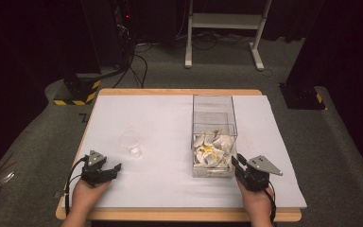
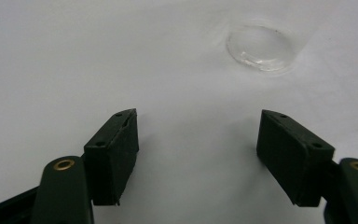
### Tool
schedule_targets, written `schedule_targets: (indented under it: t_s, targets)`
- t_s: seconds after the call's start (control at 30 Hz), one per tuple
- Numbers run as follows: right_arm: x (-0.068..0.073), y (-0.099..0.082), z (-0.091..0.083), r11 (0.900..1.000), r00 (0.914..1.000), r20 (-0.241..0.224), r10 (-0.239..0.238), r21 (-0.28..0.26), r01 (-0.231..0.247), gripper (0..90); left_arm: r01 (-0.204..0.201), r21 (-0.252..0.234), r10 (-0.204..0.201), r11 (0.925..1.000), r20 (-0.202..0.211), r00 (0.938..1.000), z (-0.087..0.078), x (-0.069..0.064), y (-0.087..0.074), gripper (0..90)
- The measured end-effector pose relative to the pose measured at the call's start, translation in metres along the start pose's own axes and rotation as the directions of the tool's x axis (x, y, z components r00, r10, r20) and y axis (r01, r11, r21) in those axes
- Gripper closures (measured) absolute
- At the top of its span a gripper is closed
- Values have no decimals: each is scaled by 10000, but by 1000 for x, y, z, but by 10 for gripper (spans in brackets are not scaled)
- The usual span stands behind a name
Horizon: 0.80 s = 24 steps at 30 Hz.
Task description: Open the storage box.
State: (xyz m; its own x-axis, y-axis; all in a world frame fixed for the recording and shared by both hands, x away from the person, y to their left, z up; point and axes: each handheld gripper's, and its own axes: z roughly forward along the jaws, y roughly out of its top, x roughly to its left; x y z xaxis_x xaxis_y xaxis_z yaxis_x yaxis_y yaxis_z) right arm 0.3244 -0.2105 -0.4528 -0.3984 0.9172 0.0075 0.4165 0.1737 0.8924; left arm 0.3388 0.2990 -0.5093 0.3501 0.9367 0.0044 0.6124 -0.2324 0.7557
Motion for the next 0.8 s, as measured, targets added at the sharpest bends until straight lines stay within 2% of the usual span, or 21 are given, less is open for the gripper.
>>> schedule_targets:
  t_s: [0.8]
  targets:
    - [5,-6,-11,10000,9999,87,-74,-57,74,730,2,17,-2,10000,57,10000,1,0,0,289]
